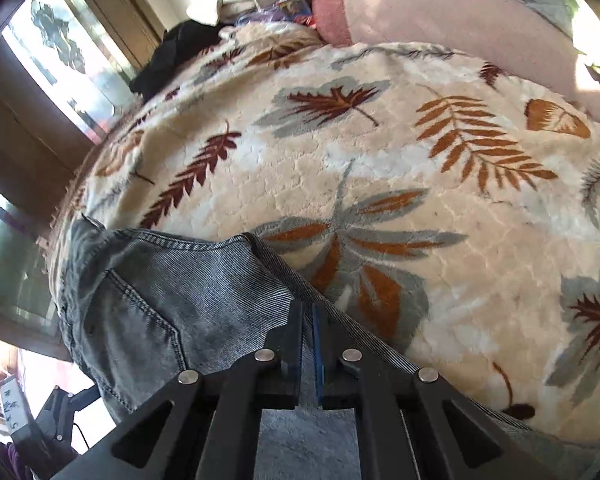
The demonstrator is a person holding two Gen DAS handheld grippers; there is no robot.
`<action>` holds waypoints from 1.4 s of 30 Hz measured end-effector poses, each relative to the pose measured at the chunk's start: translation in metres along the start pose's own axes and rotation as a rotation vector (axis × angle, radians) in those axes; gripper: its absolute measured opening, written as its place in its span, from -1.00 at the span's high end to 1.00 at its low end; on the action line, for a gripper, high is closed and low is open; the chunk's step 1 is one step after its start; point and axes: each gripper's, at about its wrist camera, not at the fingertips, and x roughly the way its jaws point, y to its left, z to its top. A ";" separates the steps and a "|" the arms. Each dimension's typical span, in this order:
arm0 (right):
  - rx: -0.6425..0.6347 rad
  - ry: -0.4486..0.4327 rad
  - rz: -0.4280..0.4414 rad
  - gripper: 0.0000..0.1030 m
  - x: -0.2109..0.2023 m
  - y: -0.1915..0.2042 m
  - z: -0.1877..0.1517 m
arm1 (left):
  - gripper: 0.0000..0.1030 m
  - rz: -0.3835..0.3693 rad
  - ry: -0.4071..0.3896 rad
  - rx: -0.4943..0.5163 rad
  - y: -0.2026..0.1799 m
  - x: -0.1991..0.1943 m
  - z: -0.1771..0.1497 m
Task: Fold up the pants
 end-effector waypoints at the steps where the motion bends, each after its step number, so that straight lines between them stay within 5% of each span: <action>1: 0.003 -0.020 -0.016 0.89 -0.012 -0.003 -0.006 | -1.00 0.010 -0.011 -0.011 0.002 -0.006 0.001; 5: 0.086 -0.023 -0.030 0.89 -0.034 -0.019 -0.033 | -1.00 0.063 -0.125 -0.002 0.000 -0.032 0.005; 9: 0.113 0.007 -0.057 0.89 -0.021 -0.023 -0.050 | -1.00 0.120 -0.017 0.034 -0.007 -0.006 0.010; 12: 0.135 0.059 -0.106 0.88 0.007 -0.033 -0.057 | -1.00 0.073 -0.002 -0.026 0.001 0.002 0.009; 15: 0.165 -0.008 -0.074 0.89 0.004 -0.041 -0.059 | -1.00 0.065 0.029 -0.039 0.004 0.001 0.009; 19: 0.195 -0.072 -0.097 0.88 -0.031 -0.053 -0.076 | -1.00 0.110 0.031 -0.033 0.002 -0.009 0.007; 24: 0.326 -0.186 -0.091 0.87 -0.109 -0.106 -0.139 | -1.00 0.093 -0.034 0.003 -0.023 -0.038 0.007; 26: 0.405 -0.220 -0.105 0.65 -0.141 -0.134 -0.171 | -1.00 0.089 -0.060 0.034 -0.040 -0.048 0.009; 28: 0.503 -0.255 -0.109 -0.19 -0.170 -0.160 -0.205 | -1.00 0.080 -0.076 0.072 -0.060 -0.053 0.011; 29: 0.547 -0.297 -0.100 -0.31 -0.185 -0.169 -0.223 | -1.00 0.077 -0.076 0.097 -0.071 -0.053 0.013; 36: 0.747 -0.392 0.072 -0.31 -0.224 -0.205 -0.308 | -1.00 0.113 -0.076 0.208 -0.123 -0.030 0.035; 40: 0.826 -0.417 0.185 -0.31 -0.213 -0.207 -0.330 | -1.00 0.146 -0.096 0.242 -0.132 -0.013 0.041; 42: 0.839 -0.422 0.219 -0.31 -0.203 -0.204 -0.333 | -1.00 0.184 -0.033 0.275 -0.139 0.009 0.040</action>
